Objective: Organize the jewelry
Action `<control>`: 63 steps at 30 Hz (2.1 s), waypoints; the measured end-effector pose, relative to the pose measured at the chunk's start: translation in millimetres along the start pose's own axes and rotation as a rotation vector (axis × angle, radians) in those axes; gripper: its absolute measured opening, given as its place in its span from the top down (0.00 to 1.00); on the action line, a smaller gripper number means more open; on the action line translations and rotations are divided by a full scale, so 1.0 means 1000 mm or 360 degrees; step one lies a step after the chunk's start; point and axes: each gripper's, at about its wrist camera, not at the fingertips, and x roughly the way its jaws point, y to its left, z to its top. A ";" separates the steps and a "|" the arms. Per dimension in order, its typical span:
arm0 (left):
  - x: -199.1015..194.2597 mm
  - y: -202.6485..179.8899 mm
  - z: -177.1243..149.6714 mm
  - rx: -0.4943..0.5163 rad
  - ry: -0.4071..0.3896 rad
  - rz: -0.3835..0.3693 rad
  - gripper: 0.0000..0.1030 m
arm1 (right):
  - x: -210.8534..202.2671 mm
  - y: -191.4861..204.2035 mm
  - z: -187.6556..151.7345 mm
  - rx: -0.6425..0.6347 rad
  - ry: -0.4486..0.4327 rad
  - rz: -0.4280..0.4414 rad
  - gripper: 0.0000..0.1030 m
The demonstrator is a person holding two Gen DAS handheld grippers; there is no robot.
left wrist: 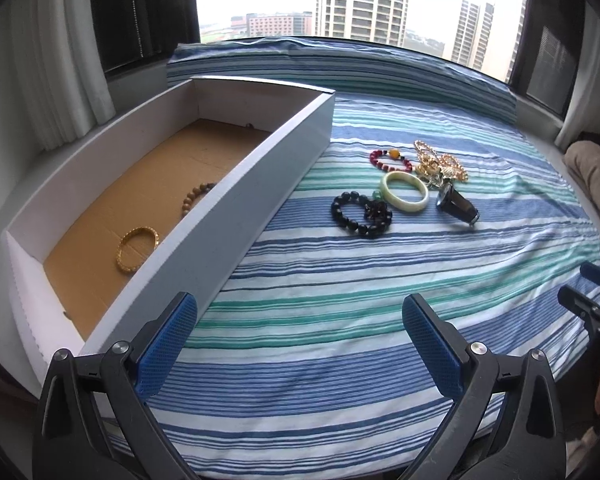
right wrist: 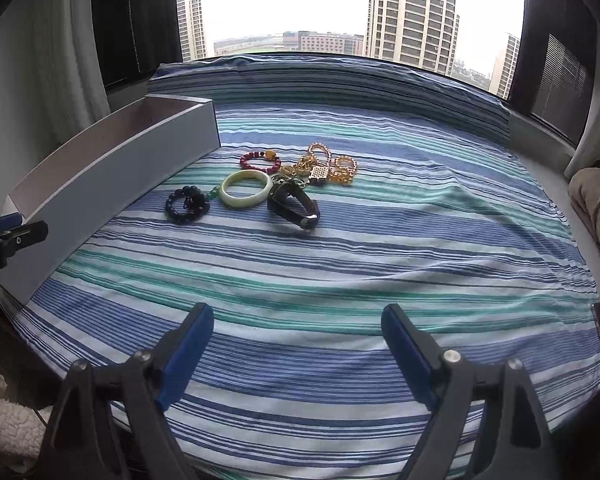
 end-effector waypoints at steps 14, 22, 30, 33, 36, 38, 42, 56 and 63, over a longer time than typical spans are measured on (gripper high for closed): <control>0.070 -0.054 0.038 0.0189 0.0074 -0.0151 0.01 | 0.010 0.009 -0.004 -0.0015 0.0040 0.0081 0.15; 0.063 -0.039 0.024 0.0125 0.0131 -0.0090 0.01 | 0.065 0.031 0.054 -0.0155 -0.0013 0.0395 0.26; 0.039 -0.007 -0.001 0.0006 0.0137 -0.0040 0.01 | 0.160 0.111 0.111 -0.0459 0.0097 0.0590 0.39; 0.036 0.002 -0.003 -0.0020 0.0129 -0.0036 0.01 | 0.185 0.125 0.115 -0.0506 0.0163 0.0574 0.55; 0.037 0.008 -0.003 -0.0037 0.0126 -0.0025 0.01 | 0.199 0.128 0.115 -0.0529 0.0192 0.0508 0.59; 0.038 0.011 -0.003 -0.0048 0.0129 -0.0029 0.01 | 0.205 0.126 0.115 -0.0518 0.0221 0.0541 0.79; 0.042 0.013 -0.006 -0.0061 0.0147 -0.0031 0.01 | 0.199 0.121 0.117 -0.0486 0.0204 0.0571 0.88; 0.063 -0.004 -0.003 0.0016 0.0222 -0.0065 0.01 | 0.098 0.043 0.114 -0.0050 0.0191 0.0837 0.87; 0.089 -0.035 0.014 0.0129 0.0282 -0.0179 0.01 | 0.104 0.008 0.067 -0.0112 0.0281 0.0396 0.73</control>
